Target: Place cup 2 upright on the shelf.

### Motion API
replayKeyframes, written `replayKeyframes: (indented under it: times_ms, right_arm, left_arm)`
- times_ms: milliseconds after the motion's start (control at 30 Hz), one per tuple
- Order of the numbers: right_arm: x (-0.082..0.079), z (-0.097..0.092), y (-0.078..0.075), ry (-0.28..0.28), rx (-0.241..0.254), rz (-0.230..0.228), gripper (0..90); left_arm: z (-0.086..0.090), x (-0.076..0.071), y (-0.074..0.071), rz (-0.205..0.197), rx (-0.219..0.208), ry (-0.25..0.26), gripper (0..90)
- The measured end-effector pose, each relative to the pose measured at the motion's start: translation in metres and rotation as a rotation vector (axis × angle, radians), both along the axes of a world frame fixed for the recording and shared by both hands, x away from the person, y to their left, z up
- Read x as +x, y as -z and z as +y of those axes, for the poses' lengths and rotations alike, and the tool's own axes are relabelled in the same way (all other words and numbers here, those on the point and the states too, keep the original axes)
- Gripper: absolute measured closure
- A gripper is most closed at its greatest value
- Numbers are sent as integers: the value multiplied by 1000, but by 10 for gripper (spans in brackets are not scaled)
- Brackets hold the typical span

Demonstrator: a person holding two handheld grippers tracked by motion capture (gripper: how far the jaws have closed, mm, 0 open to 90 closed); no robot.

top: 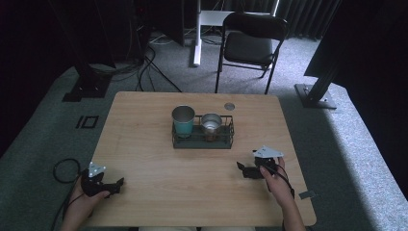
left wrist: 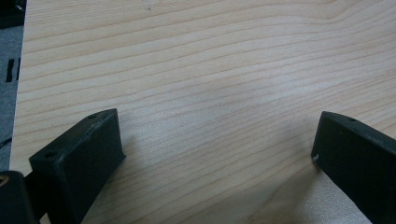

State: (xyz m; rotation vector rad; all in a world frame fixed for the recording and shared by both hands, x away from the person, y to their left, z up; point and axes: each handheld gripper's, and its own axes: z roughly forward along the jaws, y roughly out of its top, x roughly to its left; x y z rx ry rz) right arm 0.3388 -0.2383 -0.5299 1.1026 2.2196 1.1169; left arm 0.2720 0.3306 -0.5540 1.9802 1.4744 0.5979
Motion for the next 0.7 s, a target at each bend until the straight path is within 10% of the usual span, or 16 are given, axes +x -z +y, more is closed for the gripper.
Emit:
replayKeyframes:
  times_ms: [700]
  right_arm:
    - [-32,-29,14,29,-58,44,129]
  left_arm:
    - [0,0,0,0,2,1,25]
